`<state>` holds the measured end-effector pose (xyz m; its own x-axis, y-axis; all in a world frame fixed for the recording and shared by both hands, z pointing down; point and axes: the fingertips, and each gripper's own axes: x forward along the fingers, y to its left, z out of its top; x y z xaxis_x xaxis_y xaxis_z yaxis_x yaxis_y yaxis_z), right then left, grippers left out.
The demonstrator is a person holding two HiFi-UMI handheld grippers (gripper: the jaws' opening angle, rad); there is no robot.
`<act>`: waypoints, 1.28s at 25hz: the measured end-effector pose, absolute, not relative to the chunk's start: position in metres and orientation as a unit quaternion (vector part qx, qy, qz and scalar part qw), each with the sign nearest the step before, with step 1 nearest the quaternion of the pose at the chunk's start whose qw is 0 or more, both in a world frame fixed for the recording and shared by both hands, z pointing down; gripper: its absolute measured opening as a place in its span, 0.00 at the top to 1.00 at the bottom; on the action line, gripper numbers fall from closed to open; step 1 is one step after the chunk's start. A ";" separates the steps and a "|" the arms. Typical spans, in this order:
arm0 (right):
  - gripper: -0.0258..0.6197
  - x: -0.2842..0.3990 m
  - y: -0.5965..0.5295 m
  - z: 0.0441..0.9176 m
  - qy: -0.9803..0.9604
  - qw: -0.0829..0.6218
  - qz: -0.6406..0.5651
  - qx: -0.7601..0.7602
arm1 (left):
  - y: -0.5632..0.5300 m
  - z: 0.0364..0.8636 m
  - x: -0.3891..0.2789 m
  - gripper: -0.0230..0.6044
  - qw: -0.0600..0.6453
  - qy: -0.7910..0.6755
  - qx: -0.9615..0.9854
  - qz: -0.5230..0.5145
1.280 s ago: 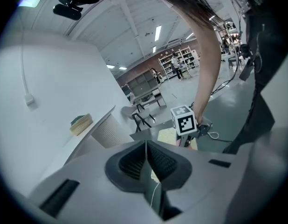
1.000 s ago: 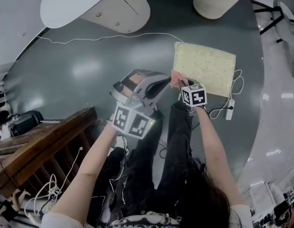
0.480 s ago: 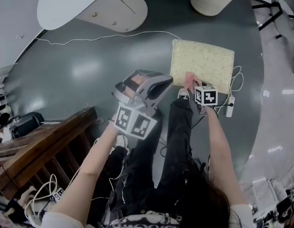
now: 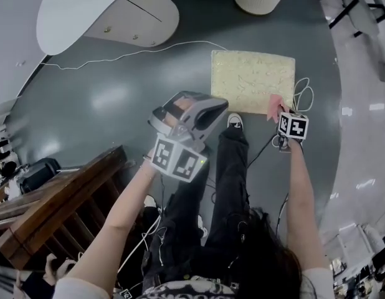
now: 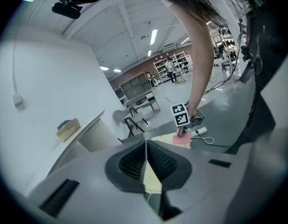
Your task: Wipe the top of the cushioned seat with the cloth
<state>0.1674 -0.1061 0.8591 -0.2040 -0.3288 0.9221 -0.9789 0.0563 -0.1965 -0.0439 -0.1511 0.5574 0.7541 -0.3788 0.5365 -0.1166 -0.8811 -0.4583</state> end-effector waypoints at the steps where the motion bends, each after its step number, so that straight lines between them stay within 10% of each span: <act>1: 0.94 0.179 -0.105 0.859 -0.625 0.361 0.452 0.524 | -0.152 0.557 -0.039 0.94 0.203 0.133 -0.915 -0.322; 32: 0.94 0.178 -0.164 0.639 -0.707 0.162 0.425 0.541 | -0.189 0.467 0.001 0.94 0.184 0.223 -0.904 -0.317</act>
